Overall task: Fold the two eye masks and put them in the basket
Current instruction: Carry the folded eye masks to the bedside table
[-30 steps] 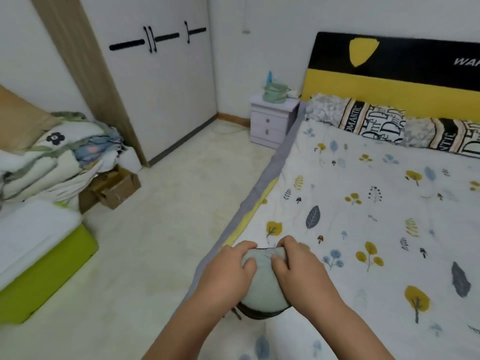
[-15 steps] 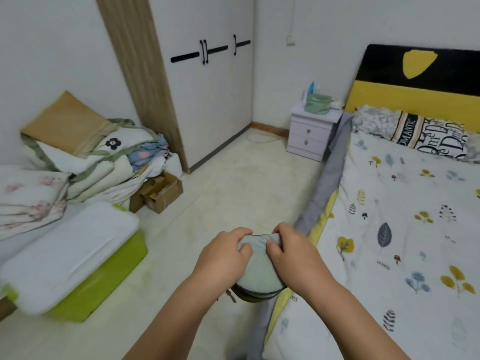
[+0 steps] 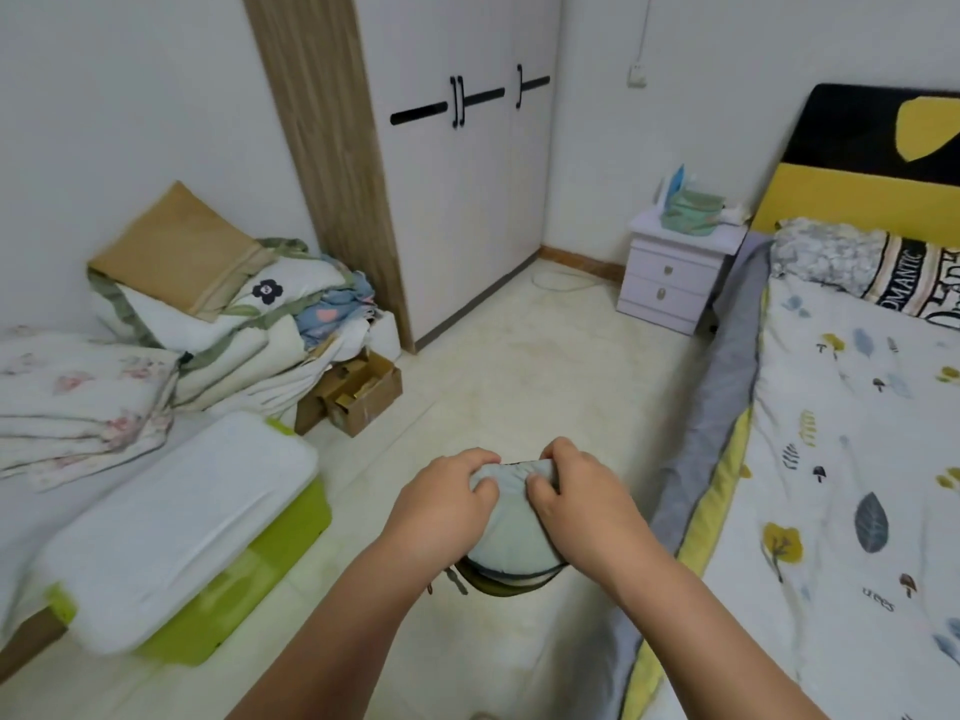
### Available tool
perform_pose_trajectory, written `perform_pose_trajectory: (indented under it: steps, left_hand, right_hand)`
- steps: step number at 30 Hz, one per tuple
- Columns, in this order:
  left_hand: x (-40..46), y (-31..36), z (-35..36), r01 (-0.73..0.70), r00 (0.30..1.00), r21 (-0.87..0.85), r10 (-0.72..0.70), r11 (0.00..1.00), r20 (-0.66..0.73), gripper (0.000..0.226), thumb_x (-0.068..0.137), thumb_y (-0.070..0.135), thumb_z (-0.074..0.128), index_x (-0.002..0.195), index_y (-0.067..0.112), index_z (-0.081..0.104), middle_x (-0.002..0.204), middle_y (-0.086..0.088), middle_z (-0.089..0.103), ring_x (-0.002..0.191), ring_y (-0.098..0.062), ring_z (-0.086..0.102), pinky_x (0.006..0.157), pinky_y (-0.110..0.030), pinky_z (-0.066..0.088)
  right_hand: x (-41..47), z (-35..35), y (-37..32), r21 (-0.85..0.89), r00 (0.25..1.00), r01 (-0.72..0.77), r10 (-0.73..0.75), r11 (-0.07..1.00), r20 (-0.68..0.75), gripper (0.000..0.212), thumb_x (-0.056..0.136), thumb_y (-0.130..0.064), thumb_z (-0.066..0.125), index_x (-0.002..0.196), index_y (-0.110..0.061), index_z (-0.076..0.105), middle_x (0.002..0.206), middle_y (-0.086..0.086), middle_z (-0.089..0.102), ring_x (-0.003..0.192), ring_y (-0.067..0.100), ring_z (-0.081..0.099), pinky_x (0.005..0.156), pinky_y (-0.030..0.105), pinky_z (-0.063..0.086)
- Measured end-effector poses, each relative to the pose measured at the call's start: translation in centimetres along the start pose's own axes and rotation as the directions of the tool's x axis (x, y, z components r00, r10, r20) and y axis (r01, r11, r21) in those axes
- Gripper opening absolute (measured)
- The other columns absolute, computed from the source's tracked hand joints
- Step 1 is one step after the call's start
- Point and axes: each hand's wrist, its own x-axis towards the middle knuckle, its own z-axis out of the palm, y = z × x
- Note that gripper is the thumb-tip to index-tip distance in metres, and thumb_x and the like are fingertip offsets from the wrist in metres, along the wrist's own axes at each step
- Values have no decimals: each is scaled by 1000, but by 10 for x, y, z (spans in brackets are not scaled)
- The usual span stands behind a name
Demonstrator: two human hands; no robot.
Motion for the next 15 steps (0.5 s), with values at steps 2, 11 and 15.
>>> perform_pose_trajectory:
  steps: [2, 11, 15]
  left_hand:
    - [24, -1, -8, -12, 1000, 22, 11, 1000, 9, 35, 89, 24, 41, 122, 30, 53, 128, -5, 59, 114, -24, 53, 97, -34, 43]
    - [150, 16, -44, -88, 996, 38, 87, 995, 15, 37, 89, 26, 40, 124, 30, 51, 130, -4, 57, 115, -22, 53, 97, -35, 42]
    - [197, 23, -59, -113, 993, 28, 112, 993, 25, 35, 89, 25, 41, 122, 31, 53, 129, -3, 58, 114, -22, 53, 96, -34, 42]
  right_hand:
    - [24, 4, -4, 5, 1000, -10, 10, 1000, -10, 22, 90, -27, 42, 105, -13, 49, 105, 14, 59, 94, 32, 56, 74, 34, 41]
    - [149, -5, -12, 8, 994, -40, 41, 999, -97, 21, 90, -28, 42, 104, -15, 49, 105, 11, 59, 93, 29, 55, 71, 30, 36]
    - [193, -10, -20, 15, 990, -68, 69, 998, -126, 20, 90, -28, 43, 104, -15, 49, 105, 12, 59, 92, 30, 55, 70, 30, 36]
